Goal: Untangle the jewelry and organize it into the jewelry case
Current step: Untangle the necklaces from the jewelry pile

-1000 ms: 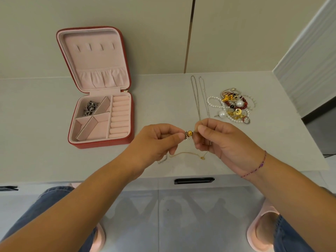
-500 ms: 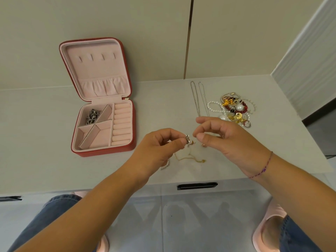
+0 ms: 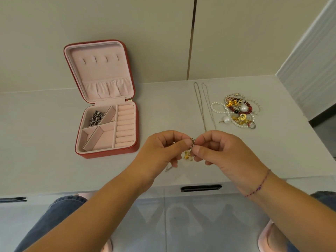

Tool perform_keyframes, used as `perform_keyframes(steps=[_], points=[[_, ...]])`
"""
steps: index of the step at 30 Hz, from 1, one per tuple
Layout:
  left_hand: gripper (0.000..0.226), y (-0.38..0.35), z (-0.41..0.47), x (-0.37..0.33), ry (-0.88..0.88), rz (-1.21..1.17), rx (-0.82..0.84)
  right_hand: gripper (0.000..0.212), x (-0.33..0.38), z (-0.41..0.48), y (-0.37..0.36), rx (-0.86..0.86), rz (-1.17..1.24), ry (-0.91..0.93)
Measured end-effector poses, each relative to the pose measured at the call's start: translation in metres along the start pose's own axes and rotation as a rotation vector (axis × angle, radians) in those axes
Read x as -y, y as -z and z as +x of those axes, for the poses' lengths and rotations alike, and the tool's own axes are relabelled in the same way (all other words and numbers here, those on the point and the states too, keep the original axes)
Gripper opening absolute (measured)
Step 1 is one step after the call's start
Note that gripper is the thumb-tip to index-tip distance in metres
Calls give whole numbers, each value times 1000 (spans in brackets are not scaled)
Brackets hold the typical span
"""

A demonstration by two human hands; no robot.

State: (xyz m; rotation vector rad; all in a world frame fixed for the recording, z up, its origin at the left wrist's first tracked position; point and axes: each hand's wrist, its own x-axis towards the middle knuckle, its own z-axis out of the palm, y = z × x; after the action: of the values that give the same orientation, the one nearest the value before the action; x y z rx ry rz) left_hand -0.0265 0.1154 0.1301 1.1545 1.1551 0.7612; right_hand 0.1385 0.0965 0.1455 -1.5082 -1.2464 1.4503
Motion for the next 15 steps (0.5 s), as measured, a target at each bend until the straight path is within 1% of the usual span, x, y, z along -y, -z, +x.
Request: perform_keyframes(steps=[3,7,9,12,15], points=[[15,0,1,0,-4,-5,9,3,0,1,3,-11,-11,43],[18,1,-1,0,-8,-14,14,8,2,3,6,-2,11,80],[17,1,-1,1,-12,-24,11,12,2,2,6,24,10,103],[11,1,-2,2,-31,-44,7,18,2,1,5,56,-52,143],[10,0,-4,2,-58,-35,33,16,3,3,6,29,-77,153]])
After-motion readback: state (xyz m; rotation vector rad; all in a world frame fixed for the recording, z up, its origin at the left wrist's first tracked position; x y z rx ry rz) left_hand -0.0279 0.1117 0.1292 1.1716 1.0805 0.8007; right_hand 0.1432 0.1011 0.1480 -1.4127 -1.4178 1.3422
